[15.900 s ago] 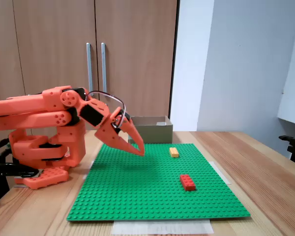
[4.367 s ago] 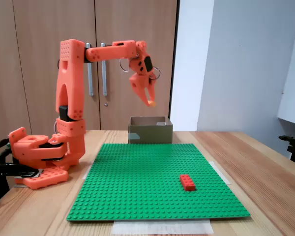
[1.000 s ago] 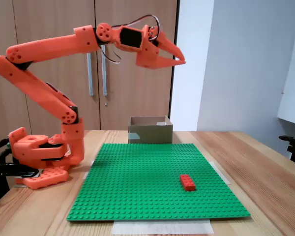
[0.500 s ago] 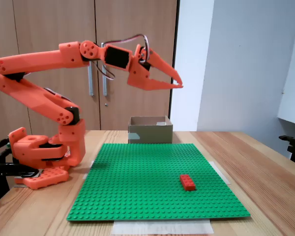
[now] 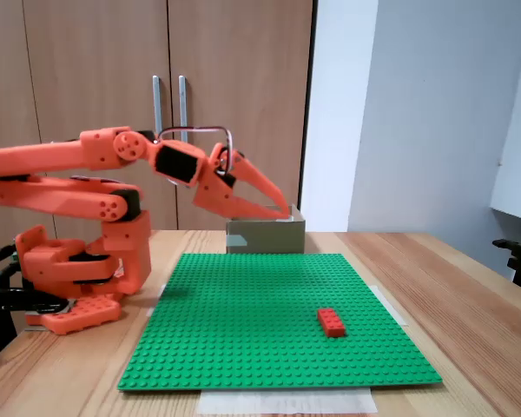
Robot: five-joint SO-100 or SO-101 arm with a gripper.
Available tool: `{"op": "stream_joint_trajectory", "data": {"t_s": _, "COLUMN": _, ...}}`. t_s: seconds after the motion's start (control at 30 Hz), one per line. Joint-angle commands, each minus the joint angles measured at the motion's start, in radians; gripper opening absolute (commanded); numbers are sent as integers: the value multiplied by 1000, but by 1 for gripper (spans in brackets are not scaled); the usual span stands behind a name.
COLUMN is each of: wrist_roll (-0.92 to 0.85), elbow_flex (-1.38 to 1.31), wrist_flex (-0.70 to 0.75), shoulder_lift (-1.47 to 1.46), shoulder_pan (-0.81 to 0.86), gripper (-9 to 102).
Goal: Pick the yellow lego block and put it in the box.
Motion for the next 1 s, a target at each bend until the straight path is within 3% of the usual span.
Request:
{"op": "stream_joint_trajectory", "data": {"t_s": 0.0, "wrist_roll": 0, "elbow_flex": 23, "wrist_flex": 72, "shoulder_lift": 75, "shoulder_pan": 14, "gripper": -1}}
{"op": "stream_joint_trajectory", "data": {"t_s": 0.6, "wrist_roll": -26, "elbow_flex": 229, "wrist_flex": 324, "shoulder_lift": 225, "shoulder_pan": 29, "gripper": -1}}
{"op": "stream_joint_trajectory", "data": {"t_s": 0.97, "wrist_roll": -44, "elbow_flex": 265, "wrist_flex": 322, "shoulder_lift": 225, "shoulder_pan": 29, "gripper": -1}}
